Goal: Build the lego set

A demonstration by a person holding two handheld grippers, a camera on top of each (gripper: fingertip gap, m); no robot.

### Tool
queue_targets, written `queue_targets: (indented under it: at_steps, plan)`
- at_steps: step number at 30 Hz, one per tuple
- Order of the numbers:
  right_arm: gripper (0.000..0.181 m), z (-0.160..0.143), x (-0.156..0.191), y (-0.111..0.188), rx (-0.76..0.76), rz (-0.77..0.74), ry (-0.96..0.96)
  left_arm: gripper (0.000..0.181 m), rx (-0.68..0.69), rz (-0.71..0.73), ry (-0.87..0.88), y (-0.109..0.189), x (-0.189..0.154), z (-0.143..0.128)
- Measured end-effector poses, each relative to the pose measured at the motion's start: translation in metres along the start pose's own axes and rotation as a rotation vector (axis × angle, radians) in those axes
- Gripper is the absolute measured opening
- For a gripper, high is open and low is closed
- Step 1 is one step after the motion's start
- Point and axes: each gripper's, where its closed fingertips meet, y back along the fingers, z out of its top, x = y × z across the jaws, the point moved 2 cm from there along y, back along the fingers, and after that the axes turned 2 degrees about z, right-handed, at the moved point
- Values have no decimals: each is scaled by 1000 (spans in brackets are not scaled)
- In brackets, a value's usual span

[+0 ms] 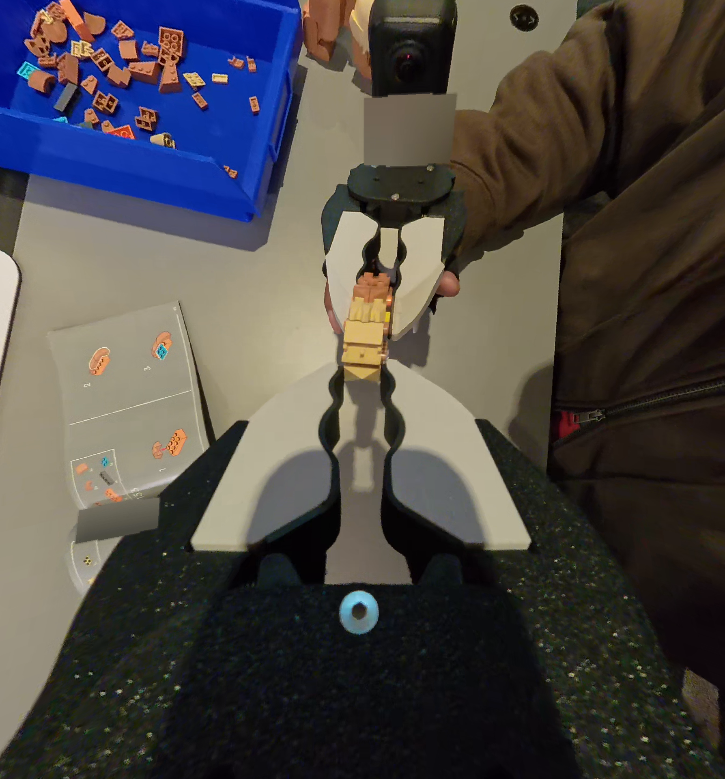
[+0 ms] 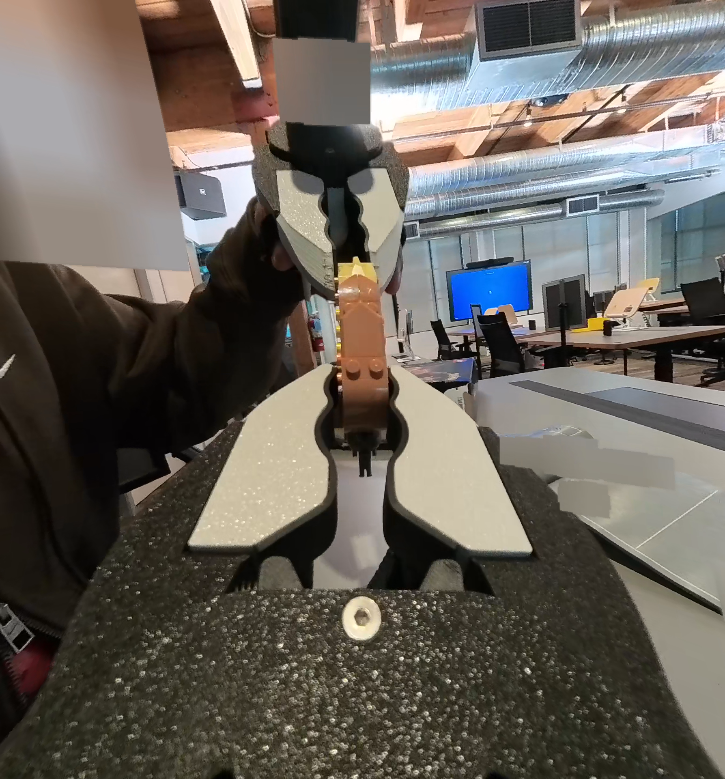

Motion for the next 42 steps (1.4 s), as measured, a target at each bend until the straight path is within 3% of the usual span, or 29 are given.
queue_targets:
  at_steps: [23,28,37,42]
  plan:
    - [20,6,0,4,-49,-8,-51,17,-67,69,26,-1,-2,11]
    - [20,14,-12,14,-45,-53,-61,15,-115,114,88,-5,10,-16]
    - [20,7,-41,33,143,-219,-86,20,-130,185,289,-57,47,-93]
    - [20,-22,-46,66,561,-362,0,20,-211,172,351,-81,61,-102]
